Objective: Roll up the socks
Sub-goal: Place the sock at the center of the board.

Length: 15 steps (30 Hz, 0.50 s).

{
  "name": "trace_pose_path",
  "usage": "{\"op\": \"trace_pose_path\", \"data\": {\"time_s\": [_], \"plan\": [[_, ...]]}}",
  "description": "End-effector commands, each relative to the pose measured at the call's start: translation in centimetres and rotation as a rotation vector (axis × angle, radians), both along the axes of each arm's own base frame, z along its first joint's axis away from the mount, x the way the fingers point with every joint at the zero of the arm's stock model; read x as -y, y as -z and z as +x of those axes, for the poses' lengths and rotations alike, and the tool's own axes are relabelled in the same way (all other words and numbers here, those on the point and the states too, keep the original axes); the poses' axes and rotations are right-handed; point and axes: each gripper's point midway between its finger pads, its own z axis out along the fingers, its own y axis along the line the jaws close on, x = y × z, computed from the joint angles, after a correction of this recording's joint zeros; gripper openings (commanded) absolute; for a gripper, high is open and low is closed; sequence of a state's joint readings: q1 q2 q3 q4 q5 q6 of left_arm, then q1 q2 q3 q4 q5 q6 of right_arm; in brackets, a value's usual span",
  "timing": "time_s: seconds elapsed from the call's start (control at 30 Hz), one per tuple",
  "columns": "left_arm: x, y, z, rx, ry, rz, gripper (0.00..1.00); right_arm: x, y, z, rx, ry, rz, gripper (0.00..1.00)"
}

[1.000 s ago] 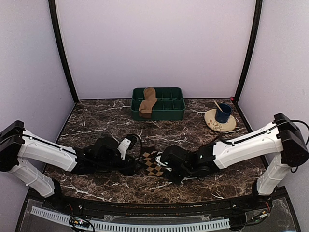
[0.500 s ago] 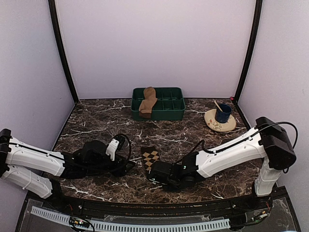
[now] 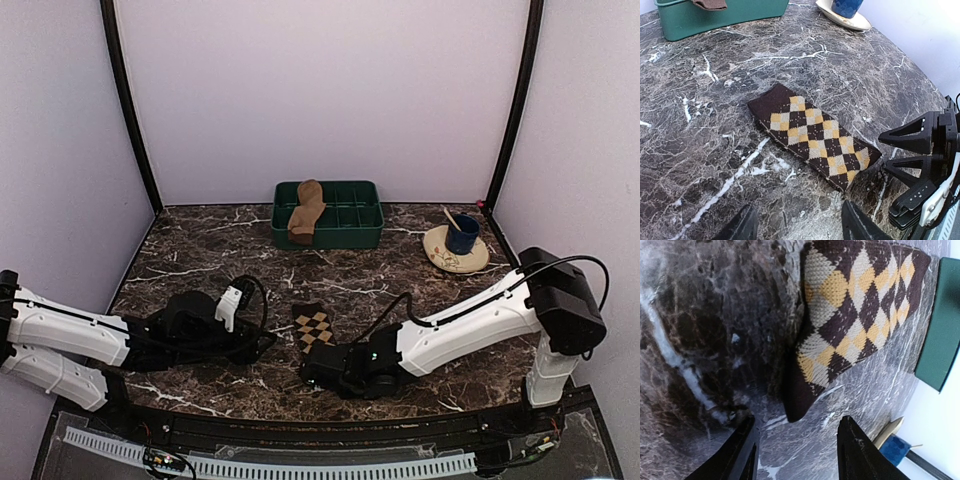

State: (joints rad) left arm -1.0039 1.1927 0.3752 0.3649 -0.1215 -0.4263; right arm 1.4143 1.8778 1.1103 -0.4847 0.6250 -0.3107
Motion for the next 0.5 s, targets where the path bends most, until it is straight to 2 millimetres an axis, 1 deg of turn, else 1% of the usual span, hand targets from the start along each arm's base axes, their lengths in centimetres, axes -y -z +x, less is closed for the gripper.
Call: {"op": "trace_pose_path", "data": {"time_s": [0.0, 0.17, 0.47], "plan": [[-0.6, 0.1, 0.0, 0.018, -0.013, 0.011, 0.60, 0.4, 1.5, 0.0, 0.044, -0.072, -0.091, 0.50], [-0.7, 0.1, 0.1, 0.024, -0.018, 0.014, 0.60, 0.1, 1.9, 0.1, 0.063, -0.105, -0.106, 0.50], [-0.9, 0.2, 0.3, 0.031, -0.027, 0.027, 0.60, 0.1, 3.5, -0.2, 0.036, -0.134, -0.154, 0.48]]}}
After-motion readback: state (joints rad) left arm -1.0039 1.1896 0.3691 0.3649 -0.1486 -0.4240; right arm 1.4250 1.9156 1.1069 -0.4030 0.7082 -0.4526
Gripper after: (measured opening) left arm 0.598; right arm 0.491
